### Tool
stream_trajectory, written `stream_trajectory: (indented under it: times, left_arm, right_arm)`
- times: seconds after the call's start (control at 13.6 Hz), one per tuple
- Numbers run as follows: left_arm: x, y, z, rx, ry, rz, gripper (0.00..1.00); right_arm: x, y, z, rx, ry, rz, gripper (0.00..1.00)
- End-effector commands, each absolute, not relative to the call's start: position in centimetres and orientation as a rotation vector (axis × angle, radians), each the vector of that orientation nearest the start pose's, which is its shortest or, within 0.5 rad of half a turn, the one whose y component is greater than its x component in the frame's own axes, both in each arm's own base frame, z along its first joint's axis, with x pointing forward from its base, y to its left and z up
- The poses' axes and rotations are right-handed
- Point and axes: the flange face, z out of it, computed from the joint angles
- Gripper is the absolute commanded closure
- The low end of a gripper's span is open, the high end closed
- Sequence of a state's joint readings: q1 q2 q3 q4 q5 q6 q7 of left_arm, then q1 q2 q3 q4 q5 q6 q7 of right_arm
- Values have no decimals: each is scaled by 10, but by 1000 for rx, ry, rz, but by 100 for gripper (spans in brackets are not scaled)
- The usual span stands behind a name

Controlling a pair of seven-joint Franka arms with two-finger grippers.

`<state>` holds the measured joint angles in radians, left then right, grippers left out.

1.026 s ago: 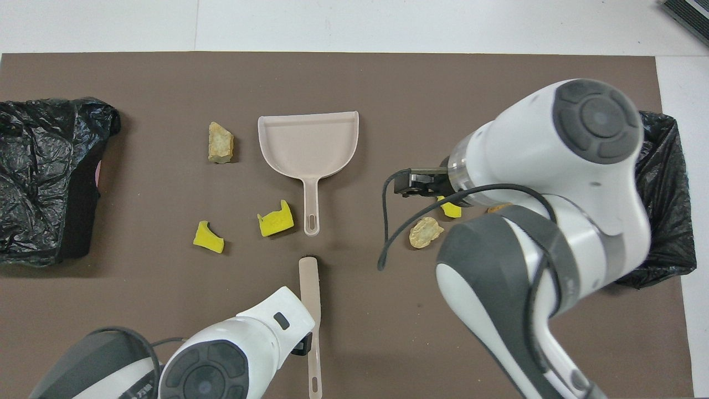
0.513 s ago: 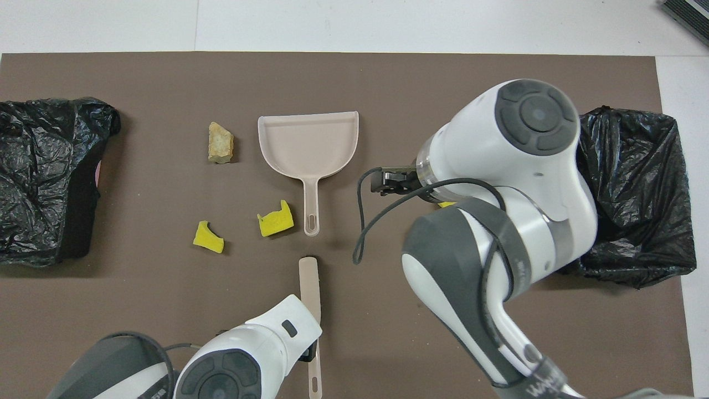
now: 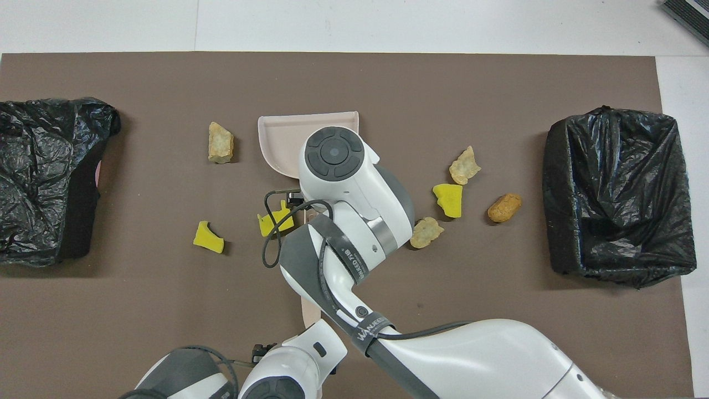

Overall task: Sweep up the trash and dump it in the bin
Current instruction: 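Lift the brush with the left gripper while the right gripper lifts the dustpan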

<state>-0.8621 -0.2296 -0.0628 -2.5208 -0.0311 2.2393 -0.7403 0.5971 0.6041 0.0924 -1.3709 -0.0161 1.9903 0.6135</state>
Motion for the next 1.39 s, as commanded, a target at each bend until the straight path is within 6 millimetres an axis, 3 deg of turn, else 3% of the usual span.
stream_trajectory:
  times: [0.0, 0.29, 0.37, 0.44, 0.51, 0.59, 0.66, 0.73, 0.88, 1.03, 1.32]
  left_arm:
    - [256, -351, 347, -3106, 227, 85, 0]
    - [248, -344, 341, -3093, 237, 99, 15]
    - [248, -344, 341, -3093, 237, 99, 22]
    - [248, -344, 341, -3093, 230, 99, 32]
    - [248, -344, 342, -3093, 185, 101, 47]
    - [246, -345, 342, -3088, 161, 108, 61]
    - [246, -344, 342, -3077, 156, 121, 84]
    - [245, -343, 343, -3056, 161, 147, 100]
    - [250, -340, 344, -3028, 154, 185, 100]
    - [255, -338, 349, -3033, 143, 186, 100]
    - [294, -322, 355, -3062, 88, 173, 100]
  right_arm:
    - [561, 468, 355, -3130, -132, -35, 5]
    - [558, 468, 353, -3151, -166, -52, 44]
    - [558, 468, 354, -3150, -166, -54, 48]
    - [559, 468, 353, -3148, -168, -58, 48]
    - [561, 467, 353, -3140, -163, -69, 56]
    - [561, 467, 353, -3138, -163, -73, 74]
    - [561, 468, 355, -3136, -164, -74, 100]
    - [562, 466, 360, -3131, -159, -79, 100]
    - [578, 445, 378, -3110, -115, -99, 100]
    - [578, 439, 394, -3102, -198, -104, 100]
    - [587, 413, 410, -3042, -312, -69, 100]
